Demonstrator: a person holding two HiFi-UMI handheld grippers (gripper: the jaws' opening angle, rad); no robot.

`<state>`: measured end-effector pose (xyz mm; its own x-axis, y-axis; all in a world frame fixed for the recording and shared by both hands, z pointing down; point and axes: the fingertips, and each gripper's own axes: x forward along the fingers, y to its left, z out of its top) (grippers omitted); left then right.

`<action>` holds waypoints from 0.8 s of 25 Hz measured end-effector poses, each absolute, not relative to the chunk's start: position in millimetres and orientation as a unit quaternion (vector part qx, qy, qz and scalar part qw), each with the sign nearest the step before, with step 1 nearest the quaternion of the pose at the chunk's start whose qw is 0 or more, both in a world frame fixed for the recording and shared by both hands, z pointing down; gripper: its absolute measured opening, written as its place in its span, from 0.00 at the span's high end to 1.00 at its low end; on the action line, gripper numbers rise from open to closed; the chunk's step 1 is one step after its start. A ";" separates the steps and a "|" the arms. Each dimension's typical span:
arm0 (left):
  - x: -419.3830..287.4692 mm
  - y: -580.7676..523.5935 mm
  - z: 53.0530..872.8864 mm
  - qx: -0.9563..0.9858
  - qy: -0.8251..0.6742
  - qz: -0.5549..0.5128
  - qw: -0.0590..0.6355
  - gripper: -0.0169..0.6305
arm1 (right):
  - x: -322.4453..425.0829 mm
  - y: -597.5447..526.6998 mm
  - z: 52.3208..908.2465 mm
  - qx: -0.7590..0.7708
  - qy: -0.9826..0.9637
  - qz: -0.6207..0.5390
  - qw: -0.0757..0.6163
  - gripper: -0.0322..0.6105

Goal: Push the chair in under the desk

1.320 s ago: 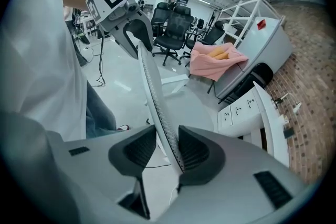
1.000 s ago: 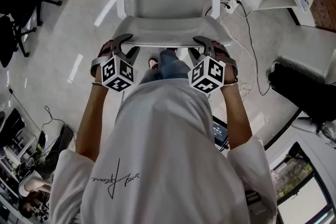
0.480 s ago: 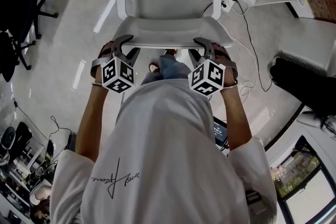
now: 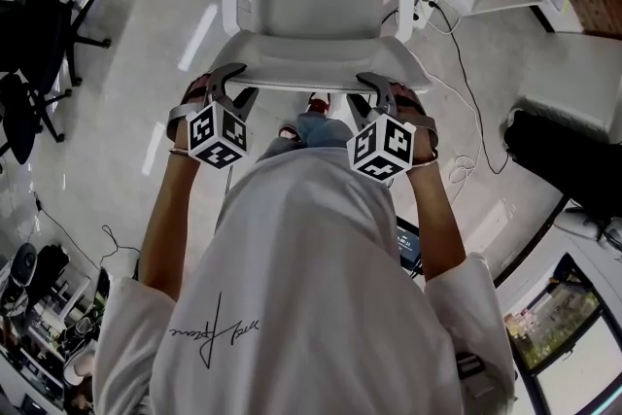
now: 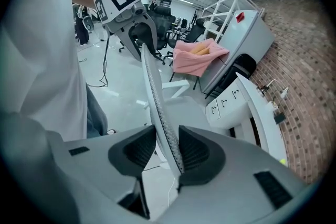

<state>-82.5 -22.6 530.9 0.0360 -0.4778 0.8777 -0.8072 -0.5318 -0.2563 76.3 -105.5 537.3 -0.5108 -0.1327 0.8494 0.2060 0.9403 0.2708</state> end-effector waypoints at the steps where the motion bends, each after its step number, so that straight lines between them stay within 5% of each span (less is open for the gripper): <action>1: -83.4 -25.5 530.7 0.701 -0.456 0.525 0.156 0.70 | 75.8 -107.6 536.8 -0.019 -0.854 -0.172 0.491 0.72; 20: -97.3 -60.6 532.4 0.696 -0.446 0.550 0.119 0.70 | 66.7 -132.3 536.2 0.018 -0.865 -0.168 0.472 0.71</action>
